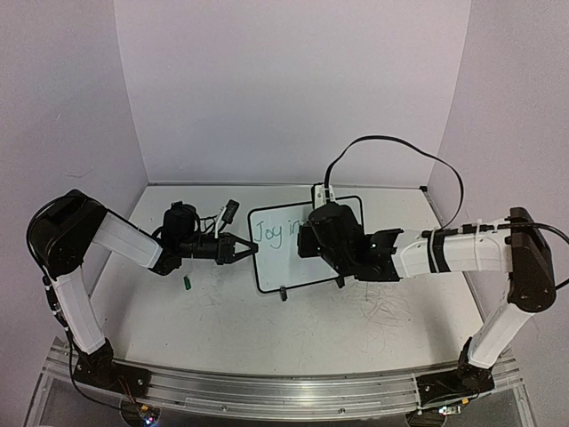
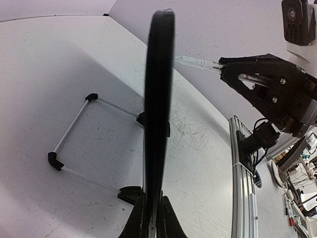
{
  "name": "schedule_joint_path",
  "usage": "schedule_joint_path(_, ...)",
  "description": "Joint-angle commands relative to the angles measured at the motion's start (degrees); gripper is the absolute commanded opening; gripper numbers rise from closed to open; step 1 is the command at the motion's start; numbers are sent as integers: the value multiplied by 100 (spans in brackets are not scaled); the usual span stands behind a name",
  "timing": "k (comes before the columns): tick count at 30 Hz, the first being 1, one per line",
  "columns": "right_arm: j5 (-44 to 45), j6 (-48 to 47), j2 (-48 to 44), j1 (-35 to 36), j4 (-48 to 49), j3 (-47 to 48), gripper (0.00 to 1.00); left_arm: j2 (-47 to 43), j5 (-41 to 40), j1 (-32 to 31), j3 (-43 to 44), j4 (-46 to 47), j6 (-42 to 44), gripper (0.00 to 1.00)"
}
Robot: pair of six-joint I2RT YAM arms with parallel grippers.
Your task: Write a sentence on the whiteboard
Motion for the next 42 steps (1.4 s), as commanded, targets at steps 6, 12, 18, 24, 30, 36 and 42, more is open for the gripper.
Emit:
schedule_joint_path(6, -55, 187, -101, -36, -240, -76, 0, -266, 173, -64, -63, 103, 104, 0)
schedule_joint_path(12, -128, 243, -93, -37, -271, -141, 0, -260, 178, -64, -67, 103, 102, 0)
schedule_joint_path(18, -167, 298, -101, -39, -294, -199, 0, -246, 173, -63, -57, 104, 96, 0)
schedule_joint_path(24, -193, 369, -110, -26, -315, -260, 0, -251, 173, -62, -60, 105, 96, 0)
schedule_joint_path(30, -193, 426, -128, 10, -337, -304, 0, -260, 175, -65, -62, 107, 96, 0)
schedule_joint_path(36, -204, 475, -117, 36, -346, -327, 0, -260, 173, -66, -61, 106, 96, 0)
schedule_joint_path(42, -198, 489, -110, 47, -356, -327, 0, -269, 171, -65, -64, 99, 96, 0)
